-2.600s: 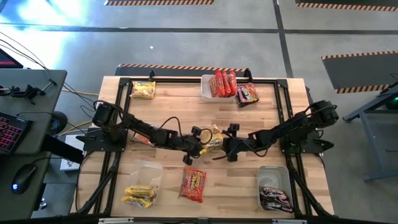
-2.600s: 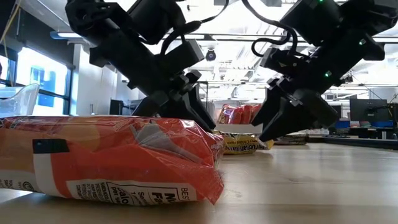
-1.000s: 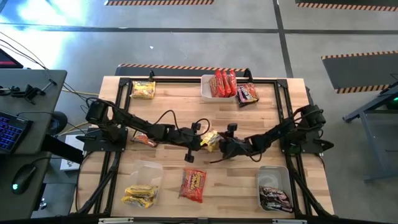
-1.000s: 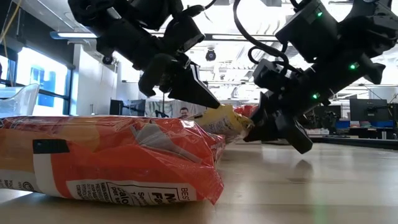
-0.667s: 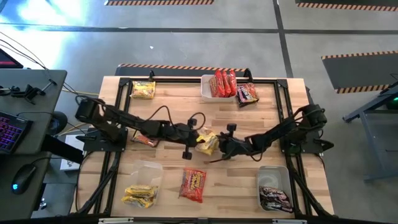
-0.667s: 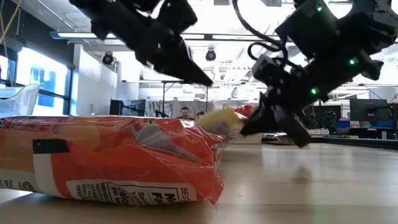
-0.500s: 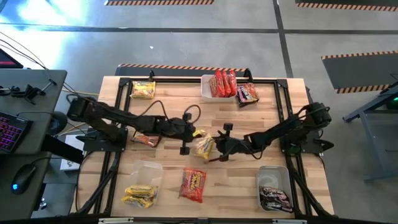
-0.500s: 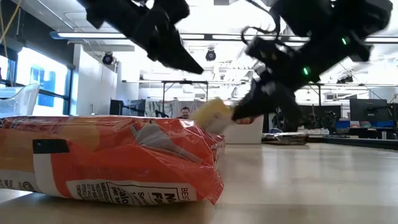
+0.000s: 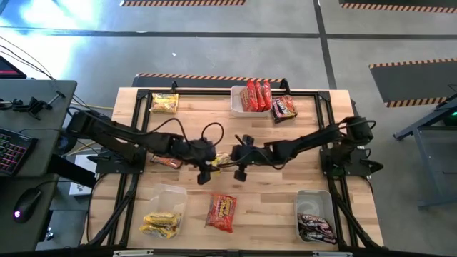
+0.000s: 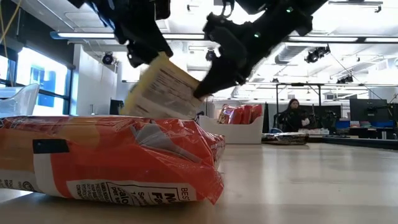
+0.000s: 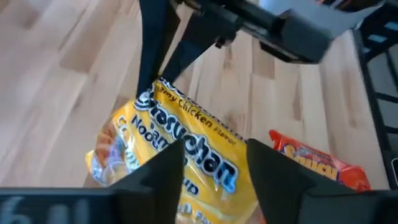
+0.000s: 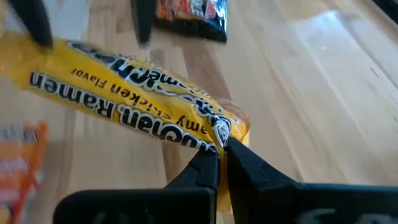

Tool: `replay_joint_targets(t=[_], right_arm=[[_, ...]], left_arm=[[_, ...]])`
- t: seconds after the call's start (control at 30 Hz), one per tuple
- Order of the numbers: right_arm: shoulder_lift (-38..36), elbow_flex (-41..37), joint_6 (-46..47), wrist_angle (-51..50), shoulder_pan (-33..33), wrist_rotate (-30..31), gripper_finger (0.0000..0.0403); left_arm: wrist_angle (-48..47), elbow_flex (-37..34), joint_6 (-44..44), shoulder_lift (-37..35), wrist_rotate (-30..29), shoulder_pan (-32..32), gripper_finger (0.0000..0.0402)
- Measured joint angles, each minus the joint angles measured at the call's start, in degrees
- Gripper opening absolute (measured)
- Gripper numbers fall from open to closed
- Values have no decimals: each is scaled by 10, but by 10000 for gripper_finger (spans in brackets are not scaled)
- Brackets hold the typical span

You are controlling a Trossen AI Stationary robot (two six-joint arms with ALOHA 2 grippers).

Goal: Sort Maruchan noodles
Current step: Put the yellow noodle pack into the transparent bin

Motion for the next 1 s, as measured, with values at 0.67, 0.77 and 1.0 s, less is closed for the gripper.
replay_joint_targets(t=[0.67, 0.77, 1.0], right_arm=[[15, 14, 72, 34, -12, 22, 0], [15, 14, 72, 39, -11, 22, 0], [15, 14, 72, 48, -11, 19, 0]], left_arm=[[-190, 139, -103, 90, -60, -16, 276], [-233, 171, -78, 119, -87, -21, 276], [-317, 231, -36, 168, -165, -28, 276]])
